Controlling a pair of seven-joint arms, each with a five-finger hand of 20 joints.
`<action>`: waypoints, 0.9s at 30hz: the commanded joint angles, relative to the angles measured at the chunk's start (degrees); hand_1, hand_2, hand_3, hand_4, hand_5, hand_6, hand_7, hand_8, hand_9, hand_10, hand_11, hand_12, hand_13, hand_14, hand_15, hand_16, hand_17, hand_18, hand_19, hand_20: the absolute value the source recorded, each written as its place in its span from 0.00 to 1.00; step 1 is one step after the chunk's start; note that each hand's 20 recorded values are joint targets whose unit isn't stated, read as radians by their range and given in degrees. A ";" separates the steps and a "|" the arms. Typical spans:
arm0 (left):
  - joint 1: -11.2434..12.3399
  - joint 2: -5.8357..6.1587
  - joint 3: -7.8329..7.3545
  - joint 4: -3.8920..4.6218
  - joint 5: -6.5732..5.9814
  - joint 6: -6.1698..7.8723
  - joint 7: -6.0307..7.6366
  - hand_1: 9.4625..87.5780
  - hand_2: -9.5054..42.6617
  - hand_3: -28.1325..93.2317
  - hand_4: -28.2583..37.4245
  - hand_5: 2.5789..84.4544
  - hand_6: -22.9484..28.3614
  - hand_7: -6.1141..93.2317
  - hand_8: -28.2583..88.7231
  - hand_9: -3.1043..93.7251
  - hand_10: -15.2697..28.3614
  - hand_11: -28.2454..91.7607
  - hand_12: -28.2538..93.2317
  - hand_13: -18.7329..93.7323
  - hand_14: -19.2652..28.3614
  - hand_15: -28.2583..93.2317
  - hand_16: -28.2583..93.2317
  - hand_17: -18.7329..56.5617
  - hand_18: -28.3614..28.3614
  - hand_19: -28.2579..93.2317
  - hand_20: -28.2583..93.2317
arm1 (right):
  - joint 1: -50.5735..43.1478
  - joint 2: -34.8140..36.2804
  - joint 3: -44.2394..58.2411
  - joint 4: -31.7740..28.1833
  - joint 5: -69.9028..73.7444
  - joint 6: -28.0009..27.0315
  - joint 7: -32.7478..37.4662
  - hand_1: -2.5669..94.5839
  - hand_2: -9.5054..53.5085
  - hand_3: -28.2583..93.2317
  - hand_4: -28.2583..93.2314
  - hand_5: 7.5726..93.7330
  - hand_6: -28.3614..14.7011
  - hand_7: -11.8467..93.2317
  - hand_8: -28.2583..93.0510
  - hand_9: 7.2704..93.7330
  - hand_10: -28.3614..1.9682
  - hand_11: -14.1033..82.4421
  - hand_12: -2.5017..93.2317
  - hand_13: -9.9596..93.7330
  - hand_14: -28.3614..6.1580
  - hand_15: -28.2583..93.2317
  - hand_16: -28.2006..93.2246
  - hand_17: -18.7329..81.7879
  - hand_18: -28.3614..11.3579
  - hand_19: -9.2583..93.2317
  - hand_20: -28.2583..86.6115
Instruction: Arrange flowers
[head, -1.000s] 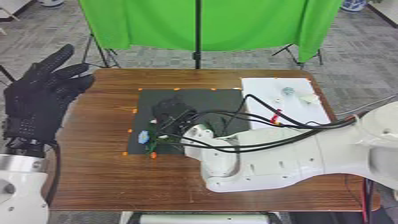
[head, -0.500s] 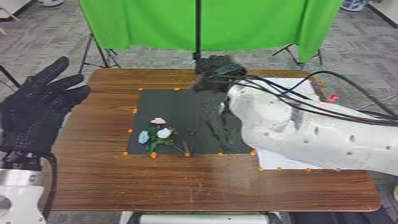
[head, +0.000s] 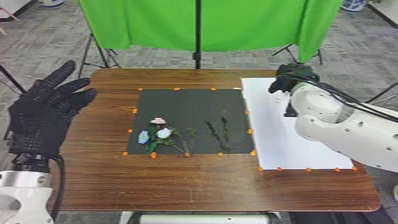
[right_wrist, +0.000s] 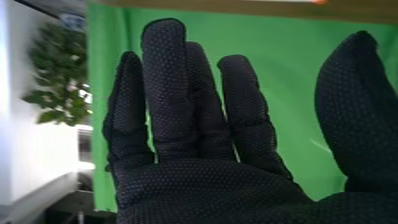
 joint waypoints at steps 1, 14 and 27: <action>-0.30 0.18 0.75 0.78 -0.59 0.47 -0.04 0.13 0.30 0.86 0.00 0.39 0.62 0.18 0.17 0.36 0.81 0.48 0.33 0.37 1.00 0.74 0.14 0.16 0.90 0.72 0.52 | -2.72 -0.30 0.57 2.77 -0.09 -1.32 -0.05 0.32 0.02 0.90 0.00 0.47 0.64 0.31 0.11 0.56 0.39 0.34 0.17 0.63 0.45 0.74 0.31 0.36 0.20 0.81 0.44; -0.41 0.14 1.08 0.95 -0.95 0.46 0.11 0.13 0.30 0.86 0.00 0.39 0.62 0.18 0.17 0.36 0.81 0.48 0.33 0.37 1.00 0.74 0.14 0.16 0.90 0.71 0.52 | -4.77 -2.80 1.50 4.90 -0.79 -3.27 -0.97 0.33 0.01 0.90 0.00 0.48 0.69 0.31 0.11 0.59 0.42 0.35 0.17 0.65 0.47 0.74 0.32 0.35 0.21 0.80 0.44; -1.06 -1.14 1.62 1.10 -0.27 -0.52 -0.89 0.13 0.31 0.86 0.00 0.39 0.61 0.18 0.17 0.36 0.81 0.48 0.33 0.37 1.00 0.74 0.14 0.16 0.90 0.71 0.52 | -5.38 -4.55 2.13 8.88 -1.67 -8.13 -0.69 0.33 0.01 0.90 0.00 0.46 0.72 0.31 0.11 0.59 0.44 0.36 0.17 0.65 0.48 0.75 0.32 0.35 0.22 0.80 0.45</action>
